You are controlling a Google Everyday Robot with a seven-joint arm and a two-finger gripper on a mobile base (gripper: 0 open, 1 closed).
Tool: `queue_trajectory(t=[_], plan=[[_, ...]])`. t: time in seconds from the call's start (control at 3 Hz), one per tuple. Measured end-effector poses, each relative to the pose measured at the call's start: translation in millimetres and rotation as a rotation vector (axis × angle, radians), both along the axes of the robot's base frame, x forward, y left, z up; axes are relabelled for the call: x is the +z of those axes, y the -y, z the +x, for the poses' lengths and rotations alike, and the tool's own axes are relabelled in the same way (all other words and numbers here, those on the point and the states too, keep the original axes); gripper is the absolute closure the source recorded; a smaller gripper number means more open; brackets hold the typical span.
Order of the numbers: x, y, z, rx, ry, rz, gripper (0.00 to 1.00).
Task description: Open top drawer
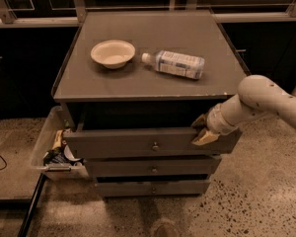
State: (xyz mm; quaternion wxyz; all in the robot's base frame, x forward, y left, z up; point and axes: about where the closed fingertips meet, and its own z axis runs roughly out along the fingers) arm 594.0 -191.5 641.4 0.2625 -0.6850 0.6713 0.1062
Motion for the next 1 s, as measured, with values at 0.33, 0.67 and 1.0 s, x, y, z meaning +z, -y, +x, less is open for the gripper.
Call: queue_trajectory(t=[0.33, 0.67, 1.0], plan=[[1.0, -2.5, 3.8, 0.009, -0.014, 0.015, 0.42], [1.9, -4.9, -12.4, 0.035, -0.034, 0.047, 0.18], [4.2, -1.8, -43.8, 0.056, -0.043, 0.083, 0.00]])
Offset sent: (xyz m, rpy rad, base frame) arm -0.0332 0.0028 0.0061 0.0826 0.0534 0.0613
